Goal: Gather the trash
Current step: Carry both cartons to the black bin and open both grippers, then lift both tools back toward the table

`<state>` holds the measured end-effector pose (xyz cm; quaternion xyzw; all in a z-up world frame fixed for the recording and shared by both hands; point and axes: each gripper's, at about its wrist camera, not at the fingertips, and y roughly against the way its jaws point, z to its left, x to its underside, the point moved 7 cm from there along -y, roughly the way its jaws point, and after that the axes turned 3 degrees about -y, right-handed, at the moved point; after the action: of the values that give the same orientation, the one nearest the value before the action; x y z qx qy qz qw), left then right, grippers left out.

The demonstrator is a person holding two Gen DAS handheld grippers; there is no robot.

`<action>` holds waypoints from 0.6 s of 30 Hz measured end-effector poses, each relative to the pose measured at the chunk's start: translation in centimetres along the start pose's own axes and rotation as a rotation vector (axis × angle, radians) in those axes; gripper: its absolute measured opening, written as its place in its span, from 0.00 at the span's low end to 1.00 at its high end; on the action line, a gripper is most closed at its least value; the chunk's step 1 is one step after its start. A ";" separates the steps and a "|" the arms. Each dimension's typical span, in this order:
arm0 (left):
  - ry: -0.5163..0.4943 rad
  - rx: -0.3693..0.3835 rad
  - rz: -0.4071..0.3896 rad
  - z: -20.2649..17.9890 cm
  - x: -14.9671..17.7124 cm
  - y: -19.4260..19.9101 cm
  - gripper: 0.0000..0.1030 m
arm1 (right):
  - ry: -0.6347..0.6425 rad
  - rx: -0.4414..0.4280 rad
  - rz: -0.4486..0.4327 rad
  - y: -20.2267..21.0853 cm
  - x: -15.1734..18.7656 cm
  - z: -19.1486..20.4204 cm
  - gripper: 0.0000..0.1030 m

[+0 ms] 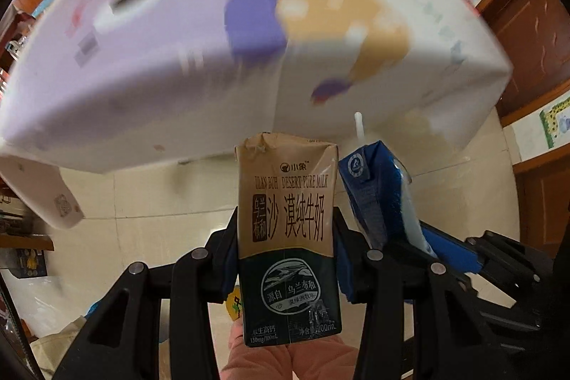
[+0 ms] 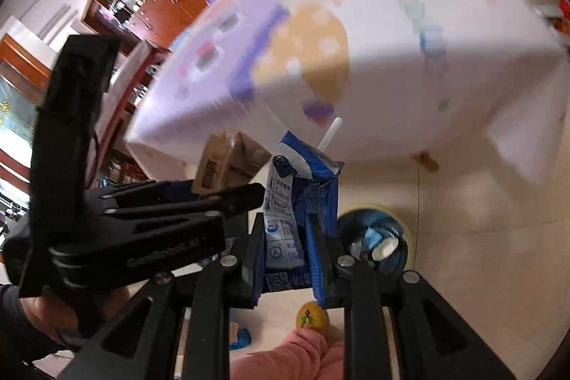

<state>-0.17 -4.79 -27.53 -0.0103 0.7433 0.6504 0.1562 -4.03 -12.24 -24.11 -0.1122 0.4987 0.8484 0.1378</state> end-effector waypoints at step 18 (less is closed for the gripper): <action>0.029 0.039 0.120 3.0 4.2 -19.0 0.65 | -0.097 0.166 0.089 -18.5 5.7 -11.5 0.43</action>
<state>0.65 -4.02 -47.19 0.0280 0.7573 0.6438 0.1062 -2.37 -13.09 -46.55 -0.0370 0.5647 0.8137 0.1328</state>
